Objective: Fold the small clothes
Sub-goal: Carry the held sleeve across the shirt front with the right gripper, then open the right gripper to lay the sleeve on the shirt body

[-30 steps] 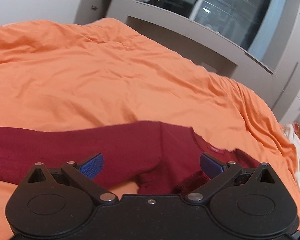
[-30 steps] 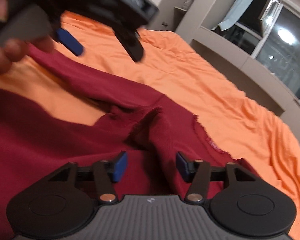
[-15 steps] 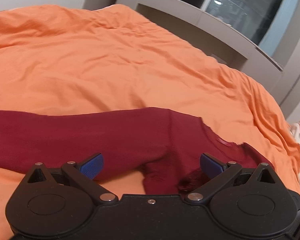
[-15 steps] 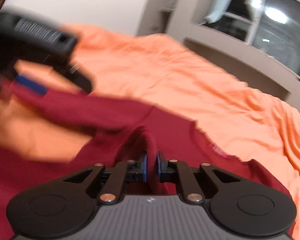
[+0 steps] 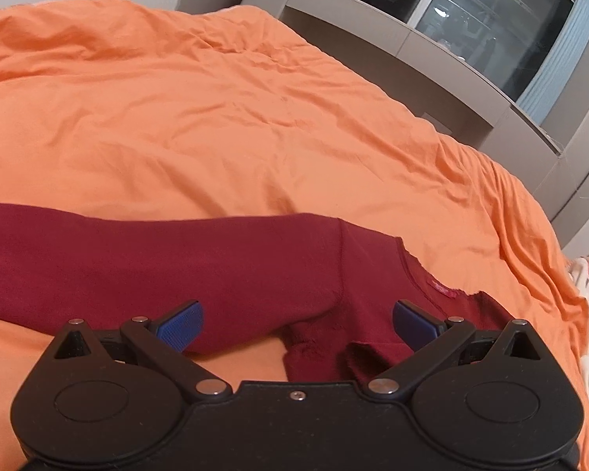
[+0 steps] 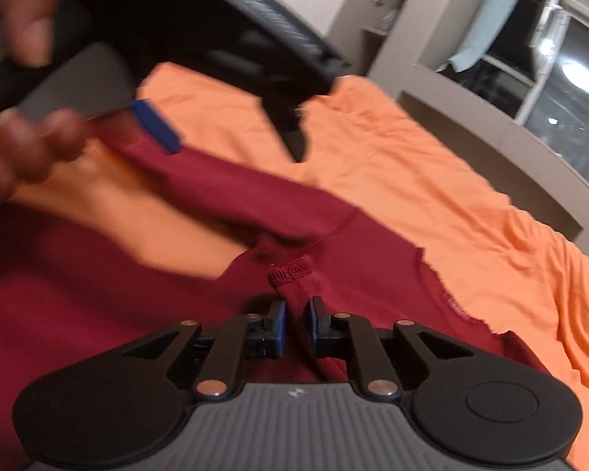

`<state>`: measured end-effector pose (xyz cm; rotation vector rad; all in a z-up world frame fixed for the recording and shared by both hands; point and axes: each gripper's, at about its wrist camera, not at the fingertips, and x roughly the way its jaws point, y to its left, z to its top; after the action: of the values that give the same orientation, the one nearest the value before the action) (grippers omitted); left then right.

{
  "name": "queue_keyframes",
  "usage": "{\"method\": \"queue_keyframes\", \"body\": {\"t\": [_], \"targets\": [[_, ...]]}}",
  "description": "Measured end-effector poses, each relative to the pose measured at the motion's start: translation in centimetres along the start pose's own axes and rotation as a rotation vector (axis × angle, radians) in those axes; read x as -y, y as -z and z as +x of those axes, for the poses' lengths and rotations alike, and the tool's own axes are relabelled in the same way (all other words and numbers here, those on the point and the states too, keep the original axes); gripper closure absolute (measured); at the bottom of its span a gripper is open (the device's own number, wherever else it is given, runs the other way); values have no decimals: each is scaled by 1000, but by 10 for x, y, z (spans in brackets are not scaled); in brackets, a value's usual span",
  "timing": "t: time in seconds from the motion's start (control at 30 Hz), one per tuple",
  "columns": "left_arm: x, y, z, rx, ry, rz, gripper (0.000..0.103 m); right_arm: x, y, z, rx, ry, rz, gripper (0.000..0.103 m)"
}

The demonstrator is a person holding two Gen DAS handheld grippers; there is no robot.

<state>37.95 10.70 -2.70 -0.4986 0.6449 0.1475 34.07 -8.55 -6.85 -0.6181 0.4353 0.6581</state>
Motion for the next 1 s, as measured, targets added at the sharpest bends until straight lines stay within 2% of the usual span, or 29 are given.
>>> {"method": "queue_keyframes", "body": {"t": [0.07,0.1,0.17,0.2,0.27,0.37,0.4,0.57,0.67,0.77,0.8,0.93,1.0], "targets": [[2,1,3,-11,1,9,1,1,2,-6,-20,-25,-1,89],[4,2,5,-15,-1,18,1,1,3,-8,-21,-46,4,84],[8,6,9,-28,2,41,1,8,4,-16,-12,-71,34,62],[12,9,12,-36,4,53,1,10,5,-22,-2,-71,45,46],[18,16,18,-56,12,85,1,19,11,-37,19,-65,74,42],[30,27,32,-97,8,154,0,42,28,-59,19,-23,165,33],[33,31,37,-110,-4,177,1,51,36,-67,17,-2,205,26],[38,43,54,-156,-104,247,1,110,89,-98,1,140,452,7],[33,45,62,-187,-137,228,1,149,127,-103,-18,216,673,6],[29,47,69,-209,-155,217,1,187,167,-102,5,220,891,6],[29,47,71,-211,-160,222,1,197,179,-100,8,216,953,9],[34,52,76,-214,-186,270,1,228,218,-85,15,171,1186,38],[35,55,77,-215,-199,293,1,238,234,-78,26,131,1250,44]]}}
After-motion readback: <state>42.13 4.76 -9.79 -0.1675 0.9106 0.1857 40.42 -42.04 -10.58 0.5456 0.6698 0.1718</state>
